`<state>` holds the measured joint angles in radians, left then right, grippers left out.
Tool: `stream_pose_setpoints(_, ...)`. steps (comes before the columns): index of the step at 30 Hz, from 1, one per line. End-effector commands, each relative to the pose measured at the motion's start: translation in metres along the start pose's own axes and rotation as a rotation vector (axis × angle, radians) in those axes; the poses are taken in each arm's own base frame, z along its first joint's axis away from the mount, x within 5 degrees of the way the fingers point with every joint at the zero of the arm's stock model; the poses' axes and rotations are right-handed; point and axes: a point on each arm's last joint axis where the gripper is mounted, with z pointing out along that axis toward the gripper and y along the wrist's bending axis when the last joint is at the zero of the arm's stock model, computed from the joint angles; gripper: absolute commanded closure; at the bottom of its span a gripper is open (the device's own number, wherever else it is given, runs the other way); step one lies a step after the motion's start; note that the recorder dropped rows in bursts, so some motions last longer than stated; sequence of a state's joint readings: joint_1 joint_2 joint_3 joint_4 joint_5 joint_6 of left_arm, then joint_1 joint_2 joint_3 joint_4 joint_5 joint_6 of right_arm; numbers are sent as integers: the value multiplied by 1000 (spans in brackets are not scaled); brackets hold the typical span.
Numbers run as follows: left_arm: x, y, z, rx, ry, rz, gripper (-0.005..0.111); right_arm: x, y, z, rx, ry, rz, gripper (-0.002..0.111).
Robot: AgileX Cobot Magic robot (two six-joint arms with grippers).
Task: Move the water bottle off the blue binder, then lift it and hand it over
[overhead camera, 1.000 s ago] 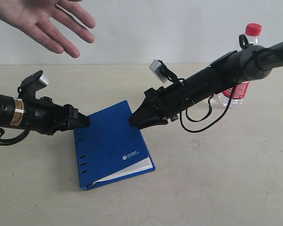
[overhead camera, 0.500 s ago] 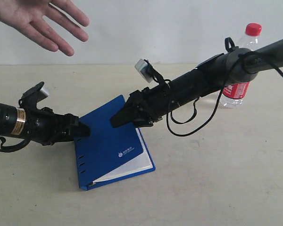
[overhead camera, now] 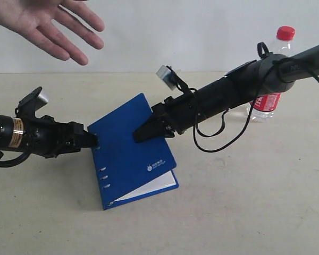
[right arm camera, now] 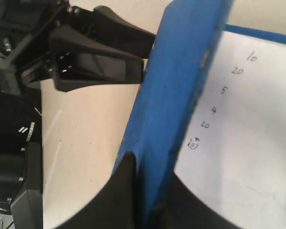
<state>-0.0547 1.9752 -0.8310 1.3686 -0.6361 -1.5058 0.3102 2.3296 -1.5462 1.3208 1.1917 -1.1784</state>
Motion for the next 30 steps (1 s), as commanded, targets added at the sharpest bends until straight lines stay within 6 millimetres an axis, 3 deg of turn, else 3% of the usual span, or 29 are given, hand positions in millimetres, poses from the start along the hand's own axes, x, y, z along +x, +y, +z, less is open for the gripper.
stream_pose_setpoints(1,-2,-1,4,63,-64,-19,53,-7,-2,-31,6,-57,3,108)
stream_pose_setpoints(6,-5,-11,8,246,-151,-20,53,-13,-1,-57,37,-106,-11,108)
stream_pose_setpoints(12,1,-1,20,278,-183,-144,53,-24,17,-74,53,-143,-66,108)
stream_pose_setpoints(16,-2,-5,25,465,-276,-200,53,-25,22,-66,41,-129,-72,108)
stream_pose_setpoints(24,-12,-4,43,515,-212,-168,49,-24,26,-57,31,-110,-80,108)
stream_pose_setpoints(26,-16,-20,50,558,-172,-92,40,-24,26,-57,31,-110,-80,108)
stream_pose_setpoints(30,-22,-65,70,656,-113,58,39,-23,28,-52,27,-92,-43,108)
